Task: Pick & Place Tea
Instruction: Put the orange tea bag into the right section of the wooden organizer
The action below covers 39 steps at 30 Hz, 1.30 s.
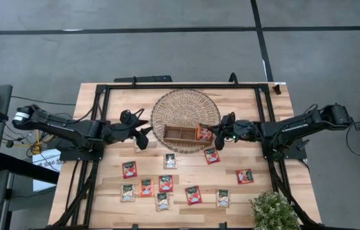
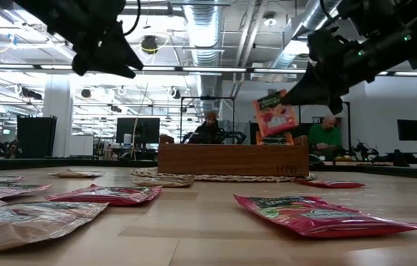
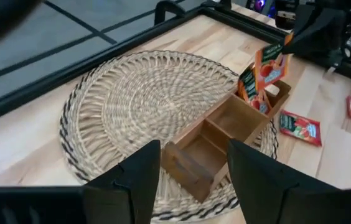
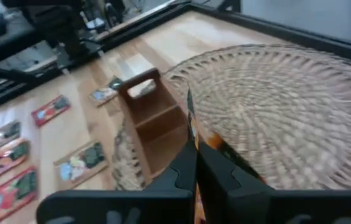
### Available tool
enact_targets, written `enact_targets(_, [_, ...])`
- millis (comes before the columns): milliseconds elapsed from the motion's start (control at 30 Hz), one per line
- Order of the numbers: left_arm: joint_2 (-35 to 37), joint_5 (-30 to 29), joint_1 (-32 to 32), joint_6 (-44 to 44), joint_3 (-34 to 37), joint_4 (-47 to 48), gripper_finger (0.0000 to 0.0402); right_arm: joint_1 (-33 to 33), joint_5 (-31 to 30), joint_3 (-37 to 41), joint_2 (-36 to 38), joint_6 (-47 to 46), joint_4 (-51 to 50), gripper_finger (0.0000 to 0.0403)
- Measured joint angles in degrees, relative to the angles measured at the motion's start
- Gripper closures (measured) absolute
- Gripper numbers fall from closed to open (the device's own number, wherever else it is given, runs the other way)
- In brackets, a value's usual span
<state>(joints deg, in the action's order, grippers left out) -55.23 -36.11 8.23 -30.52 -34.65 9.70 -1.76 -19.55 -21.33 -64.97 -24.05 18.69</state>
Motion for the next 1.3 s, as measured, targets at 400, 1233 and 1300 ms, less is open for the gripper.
enact_targets(400, [1.0, -0.1, 0.0, 1.4, 0.8, -0.7, 0.0225, 0.0, -0.3, 7.6, -0.7, -4.2, 13.7, 0.0403])
enact_targets(1233, [1.0, -1.0, 0.0, 1.4, 0.8, 0.2, 0.0225, -0.4, -0.3, 7.6, -12.0, -4.0, 22.3, 0.0403])
enact_targets(1300, [1.0, -1.0, 0.0, 1.4, 0.8, 0.2, 0.0225, -0.3, -0.7, 7.6, -12.0, -4.0, 21.9, 0.0403])
